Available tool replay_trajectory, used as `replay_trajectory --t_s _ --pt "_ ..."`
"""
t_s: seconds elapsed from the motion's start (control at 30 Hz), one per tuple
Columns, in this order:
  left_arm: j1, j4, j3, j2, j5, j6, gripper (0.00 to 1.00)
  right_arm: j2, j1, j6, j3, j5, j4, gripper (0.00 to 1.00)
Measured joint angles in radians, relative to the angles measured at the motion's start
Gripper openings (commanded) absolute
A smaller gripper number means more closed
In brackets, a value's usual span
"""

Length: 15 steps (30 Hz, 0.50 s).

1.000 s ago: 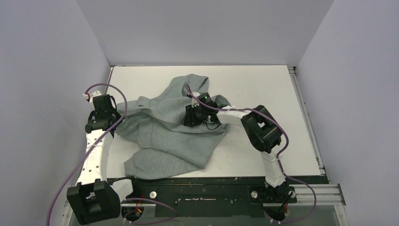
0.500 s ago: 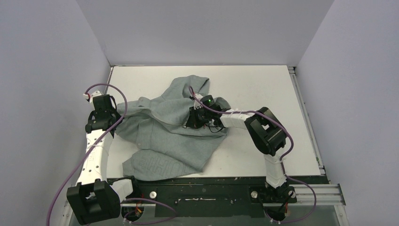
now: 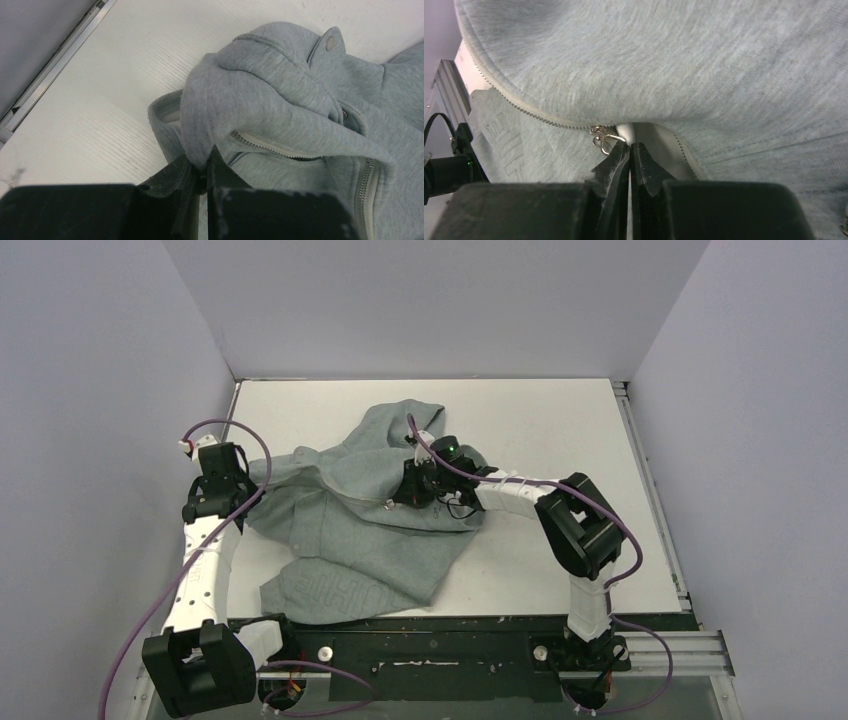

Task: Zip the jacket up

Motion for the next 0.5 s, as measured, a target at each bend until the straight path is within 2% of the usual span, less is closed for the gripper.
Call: replay_trajectory --t_s 0.13,0.33,0.5 --pt "0.000 -0.001 -0.005 -0.001 -0.002 0.000 0.00 -0.014 0.007 -0.012 -0.007 0.064 -0.041 0.00" --pt "0.000 -0.002 -0.005 -0.003 -0.029 -0.006 0.00 -0.103 0.035 -0.035 -0.082 0.264 -0.126 0.00" --pt "0.000 -0.003 -0.010 -0.009 -0.033 -0.008 0.00 -0.132 0.041 -0.026 -0.169 0.315 -0.128 0.00"
